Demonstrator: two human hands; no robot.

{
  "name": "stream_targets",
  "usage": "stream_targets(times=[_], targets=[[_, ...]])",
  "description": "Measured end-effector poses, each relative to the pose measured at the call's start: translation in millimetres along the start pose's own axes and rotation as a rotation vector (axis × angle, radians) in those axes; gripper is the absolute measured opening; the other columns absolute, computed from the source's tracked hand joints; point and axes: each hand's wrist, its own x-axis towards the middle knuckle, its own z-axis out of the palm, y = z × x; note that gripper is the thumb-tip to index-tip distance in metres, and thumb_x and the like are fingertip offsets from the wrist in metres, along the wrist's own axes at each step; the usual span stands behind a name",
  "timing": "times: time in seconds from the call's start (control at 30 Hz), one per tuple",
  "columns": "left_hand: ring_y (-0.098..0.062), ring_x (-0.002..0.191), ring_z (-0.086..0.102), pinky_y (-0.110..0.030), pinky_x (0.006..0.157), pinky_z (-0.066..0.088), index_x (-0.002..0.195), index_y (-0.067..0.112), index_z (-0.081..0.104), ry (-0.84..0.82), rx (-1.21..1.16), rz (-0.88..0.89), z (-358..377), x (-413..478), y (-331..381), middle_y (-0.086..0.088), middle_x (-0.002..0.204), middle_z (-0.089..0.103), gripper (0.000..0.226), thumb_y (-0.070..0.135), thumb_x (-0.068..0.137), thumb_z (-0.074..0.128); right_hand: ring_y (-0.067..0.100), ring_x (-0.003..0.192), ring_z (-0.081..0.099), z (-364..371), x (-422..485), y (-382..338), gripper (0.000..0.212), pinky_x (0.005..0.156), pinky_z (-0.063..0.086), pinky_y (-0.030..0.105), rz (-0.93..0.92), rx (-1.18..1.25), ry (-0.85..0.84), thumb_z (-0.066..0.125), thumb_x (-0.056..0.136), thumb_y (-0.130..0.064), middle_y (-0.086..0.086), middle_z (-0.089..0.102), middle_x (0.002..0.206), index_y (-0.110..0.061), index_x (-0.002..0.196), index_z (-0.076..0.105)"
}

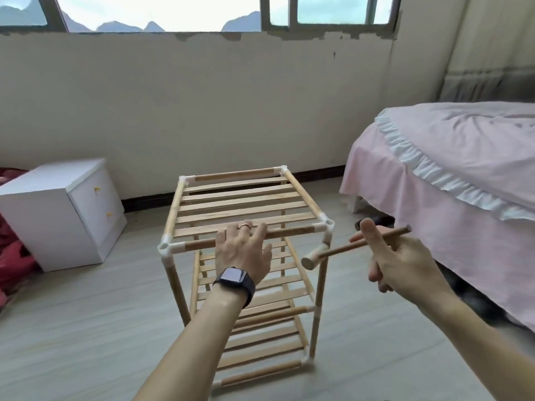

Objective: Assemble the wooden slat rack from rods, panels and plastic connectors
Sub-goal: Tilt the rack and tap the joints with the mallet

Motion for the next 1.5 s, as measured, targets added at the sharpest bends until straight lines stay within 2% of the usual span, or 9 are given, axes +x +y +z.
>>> stream_targets(times=[0.2,0.43,0.63,0.87,1.0,1.2,1.3,1.4,1.5], targets=[[-0.028,0.126,0.048,-0.045,0.103,0.033,0.136,0.036,0.038,0.04,0.003,-0.01,6,-2,2,0.001,0.137,0.057,0.045,0.048,0.094,0.047,0.027,0.071,0.073,-22,10,-8,0.031,0.062,0.058,0.027,0.034,0.356,-0.182,0.061,0.092,-0.05,0.013,0.075,0.095,-0.025,0.096,0.078],[-0.029,0.127,0.047,-0.045,0.103,0.033,0.135,0.036,0.037,0.047,0.005,-0.019,7,-3,2,-0.001,0.138,0.056,0.046,0.046,0.092,0.051,0.025,0.072,0.067,-27,13,-7,0.045,0.067,0.059,0.034,0.042,0.379,-0.27,0.056,0.089,-0.052,0.019,0.068,0.106,-0.013,0.106,0.07],[-0.029,0.129,0.045,-0.046,0.105,0.031,0.136,0.037,0.036,0.043,0.01,-0.019,5,-4,2,-0.001,0.14,0.055,0.047,0.045,0.092,0.051,0.023,0.064,0.069,-18,7,1,0.027,0.058,0.061,0.033,-0.327,0.287,0.118,0.048,0.106,-0.033,0.004,0.074,0.102,-0.022,0.112,0.071],[-0.029,0.124,0.049,-0.045,0.101,0.033,0.134,0.033,0.042,0.06,0.019,-0.02,4,-6,3,-0.002,0.137,0.057,0.048,0.028,0.089,0.058,0.025,0.078,0.076,2,-2,30,0.03,0.063,0.06,0.027,-0.162,0.402,0.268,0.046,0.107,-0.04,0.003,0.078,0.095,-0.027,0.111,0.073],[-0.029,0.125,0.048,-0.045,0.103,0.033,0.136,0.035,0.039,0.045,0.043,-0.017,5,-5,1,-0.002,0.139,0.055,0.051,0.023,0.089,0.056,0.024,0.076,0.076,7,-6,34,0.029,0.063,0.063,0.037,-0.116,0.347,0.141,0.045,0.108,-0.037,-0.001,0.078,0.099,-0.028,0.115,0.072],[-0.027,0.126,0.046,-0.043,0.105,0.032,0.138,0.035,0.034,0.019,0.063,0.036,4,-7,-5,0.0,0.14,0.051,0.059,0.016,0.086,0.056,0.024,0.066,0.074,8,-2,30,0.028,0.053,0.057,0.027,-0.178,0.315,0.072,0.045,0.108,-0.035,-0.002,0.077,0.105,-0.028,0.122,0.068],[-0.026,0.127,0.046,-0.042,0.106,0.032,0.136,0.034,0.036,-0.002,0.034,0.088,2,-7,-12,0.001,0.14,0.052,0.051,0.026,0.09,0.056,0.024,0.066,0.074,14,4,26,0.025,0.054,0.056,0.028,-0.142,0.241,-0.037,0.046,0.107,-0.033,-0.008,0.077,0.103,-0.032,0.119,0.068],[-0.026,0.117,0.055,-0.045,0.095,0.039,0.122,0.031,0.05,0.061,0.008,0.105,2,-7,-19,0.002,0.129,0.061,0.033,0.052,0.097,0.043,0.023,0.062,0.073,18,8,18,0.024,0.051,0.055,0.025,-0.246,0.333,0.129,0.049,0.104,-0.04,-0.004,0.078,0.093,-0.029,0.11,0.069],[-0.027,0.091,0.064,-0.043,0.074,0.046,0.107,0.026,0.057,0.12,0.024,0.143,-2,-5,-21,0.0,0.108,0.067,0.052,0.064,0.097,0.022,0.016,0.064,0.068,23,12,16,0.035,0.057,0.054,0.024,-0.262,0.34,0.363,0.046,0.1,-0.055,-0.002,0.072,0.079,-0.029,0.099,0.071]])
